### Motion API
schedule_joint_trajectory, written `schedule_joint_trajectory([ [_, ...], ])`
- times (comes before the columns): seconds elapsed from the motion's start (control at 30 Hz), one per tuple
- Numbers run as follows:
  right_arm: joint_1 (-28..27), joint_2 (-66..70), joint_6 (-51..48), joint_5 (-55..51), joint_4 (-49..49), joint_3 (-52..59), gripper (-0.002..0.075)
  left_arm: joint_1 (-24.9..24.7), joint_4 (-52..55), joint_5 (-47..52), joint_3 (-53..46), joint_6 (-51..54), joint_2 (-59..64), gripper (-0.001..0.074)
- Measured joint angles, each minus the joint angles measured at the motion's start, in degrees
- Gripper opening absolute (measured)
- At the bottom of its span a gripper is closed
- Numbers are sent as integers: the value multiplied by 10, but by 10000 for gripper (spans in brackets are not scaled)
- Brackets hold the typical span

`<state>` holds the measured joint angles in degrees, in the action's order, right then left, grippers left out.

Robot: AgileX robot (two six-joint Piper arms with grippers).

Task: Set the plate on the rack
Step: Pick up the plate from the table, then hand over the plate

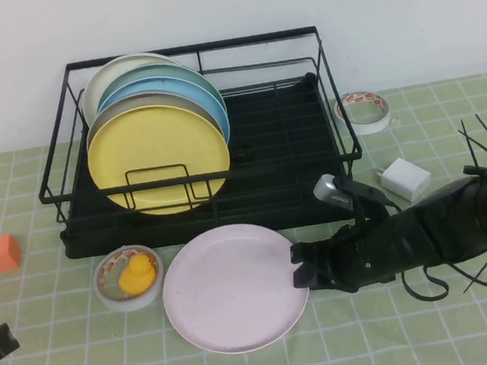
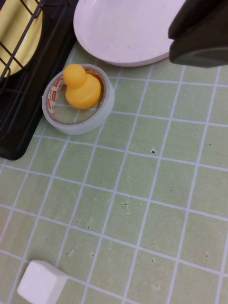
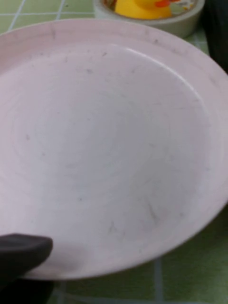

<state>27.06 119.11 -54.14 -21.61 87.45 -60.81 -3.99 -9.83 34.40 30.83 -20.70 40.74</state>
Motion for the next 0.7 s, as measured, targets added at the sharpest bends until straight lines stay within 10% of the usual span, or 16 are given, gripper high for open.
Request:
schedule_joint_trajectory([
  [0.43, 0, -4, -93, -133, 43, 0, 9, 0, -73, -3, 0, 43, 0, 12],
  [0.7, 1, -51, -151, -229, 85, 0, 9, 0, -316, 30, 0, 181, 20, 335],
])
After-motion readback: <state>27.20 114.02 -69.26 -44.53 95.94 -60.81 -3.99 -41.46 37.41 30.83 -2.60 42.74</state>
